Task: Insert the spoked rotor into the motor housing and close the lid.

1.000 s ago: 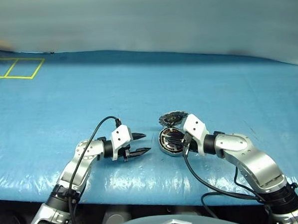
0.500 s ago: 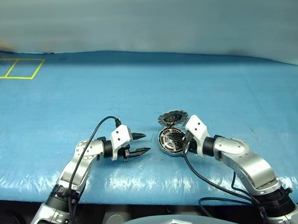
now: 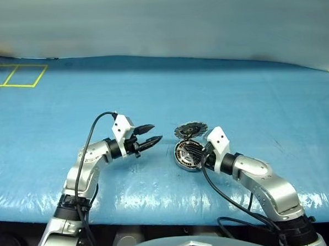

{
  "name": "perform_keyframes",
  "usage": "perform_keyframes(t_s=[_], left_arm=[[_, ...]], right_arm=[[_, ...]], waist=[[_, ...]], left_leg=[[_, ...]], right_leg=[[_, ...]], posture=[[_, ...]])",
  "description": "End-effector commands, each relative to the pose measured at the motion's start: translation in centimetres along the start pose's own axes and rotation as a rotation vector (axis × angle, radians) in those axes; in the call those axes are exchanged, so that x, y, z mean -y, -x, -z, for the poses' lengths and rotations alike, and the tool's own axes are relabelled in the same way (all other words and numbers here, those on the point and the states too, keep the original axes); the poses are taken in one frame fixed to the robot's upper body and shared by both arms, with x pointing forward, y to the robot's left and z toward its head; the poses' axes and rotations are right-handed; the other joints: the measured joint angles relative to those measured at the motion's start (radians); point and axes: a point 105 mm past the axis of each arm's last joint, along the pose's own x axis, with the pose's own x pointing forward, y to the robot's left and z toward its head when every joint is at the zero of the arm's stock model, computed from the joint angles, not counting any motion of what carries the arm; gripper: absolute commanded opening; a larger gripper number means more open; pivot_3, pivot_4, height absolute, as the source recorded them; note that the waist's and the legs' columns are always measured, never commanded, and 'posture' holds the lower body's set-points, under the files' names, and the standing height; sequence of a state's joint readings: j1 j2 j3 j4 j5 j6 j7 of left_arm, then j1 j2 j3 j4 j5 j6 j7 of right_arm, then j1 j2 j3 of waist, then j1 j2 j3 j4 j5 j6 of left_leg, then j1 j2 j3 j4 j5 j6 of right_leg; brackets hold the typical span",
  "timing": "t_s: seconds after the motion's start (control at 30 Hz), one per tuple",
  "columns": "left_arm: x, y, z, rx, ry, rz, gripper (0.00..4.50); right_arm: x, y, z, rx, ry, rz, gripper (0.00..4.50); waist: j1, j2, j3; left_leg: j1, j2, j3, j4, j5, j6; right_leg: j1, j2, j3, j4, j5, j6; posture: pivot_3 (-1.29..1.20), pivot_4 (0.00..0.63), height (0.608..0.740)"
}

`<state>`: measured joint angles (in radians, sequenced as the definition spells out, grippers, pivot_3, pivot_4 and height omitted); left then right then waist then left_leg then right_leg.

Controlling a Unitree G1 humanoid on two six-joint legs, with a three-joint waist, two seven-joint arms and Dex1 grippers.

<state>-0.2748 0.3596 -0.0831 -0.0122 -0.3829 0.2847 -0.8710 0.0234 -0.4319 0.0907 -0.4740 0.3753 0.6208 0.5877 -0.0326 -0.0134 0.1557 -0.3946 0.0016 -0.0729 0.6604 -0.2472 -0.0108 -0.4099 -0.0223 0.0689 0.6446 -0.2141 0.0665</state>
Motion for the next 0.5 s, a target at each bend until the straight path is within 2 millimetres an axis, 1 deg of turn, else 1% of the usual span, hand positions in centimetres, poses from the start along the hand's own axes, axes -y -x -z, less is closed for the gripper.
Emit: perform_keyframes(t_s=[0.03,0.1,0.13,0.27,0.37,0.5], left_arm=[[-1.6,-0.4,-2.0,0.093,0.049,-0.052,2.55],[-2.3,-1.1,-2.8,0.157,0.142,-0.067,2.55],[-2.4,-1.6,-3.0,0.166,0.162,-0.057,2.55],[-2.2,-3.9,-2.3,0.099,0.123,-0.003,2.55],[-1.8,-5.8,-2.0,0.05,0.079,0.064,2.55],[-0.9,-7.9,-2.3,0.022,0.049,0.164,2.55]], right_arm=[[-1.3,1.1,-2.4,0.093,0.014,-0.04,0.01],[-1.9,1.8,-2.3,0.092,0.008,-0.054,0.01],[-2.3,2.1,-2.2,0.087,0.003,-0.061,0.01],[-3.1,3.2,-1.9,0.087,-0.021,-0.047,0.01],[-2.7,4.1,-0.9,0.075,-0.056,0.041,0.01],[-2.0,5.5,0.6,0.043,-0.09,0.157,0.01]], waist=[[0.001,0.0,0.0],[0.005,0.0,0.0],[0.006,0.0,0.0],[0.008,0.0,0.0],[0.009,0.0,0.0],[0.008,0.0,0.0]], left_leg=[[0.0,0.0,0.0,0.0,0.0,0.0],[0.0,0.0,-0.001,0.0,0.0,0.0],[0.0,-0.001,-0.001,0.0,0.0,0.0],[-0.001,-0.001,-0.001,0.0,0.0,0.0],[-0.001,-0.001,-0.001,0.0,0.0,0.0],[-0.001,-0.001,0.0,0.0,0.0,0.0]], right_leg=[[0.0,0.0,0.0,0.0,0.0,0.0],[0.001,0.0,-0.001,0.0,0.0,0.0],[0.001,0.0,-0.001,-0.001,0.0,0.0],[0.0,0.0,-0.001,-0.001,0.0,0.0],[0.001,0.0,0.0,-0.001,0.0,0.0],[0.0,0.0,0.0,-0.001,-0.001,-0.001]], posture=[[0.0,0.15,0.74],[0.0,0.15,0.74],[0.0,0.15,0.74],[0.0,0.15,0.74],[0.0,0.15,0.74],[0.0,0.15,0.74]])
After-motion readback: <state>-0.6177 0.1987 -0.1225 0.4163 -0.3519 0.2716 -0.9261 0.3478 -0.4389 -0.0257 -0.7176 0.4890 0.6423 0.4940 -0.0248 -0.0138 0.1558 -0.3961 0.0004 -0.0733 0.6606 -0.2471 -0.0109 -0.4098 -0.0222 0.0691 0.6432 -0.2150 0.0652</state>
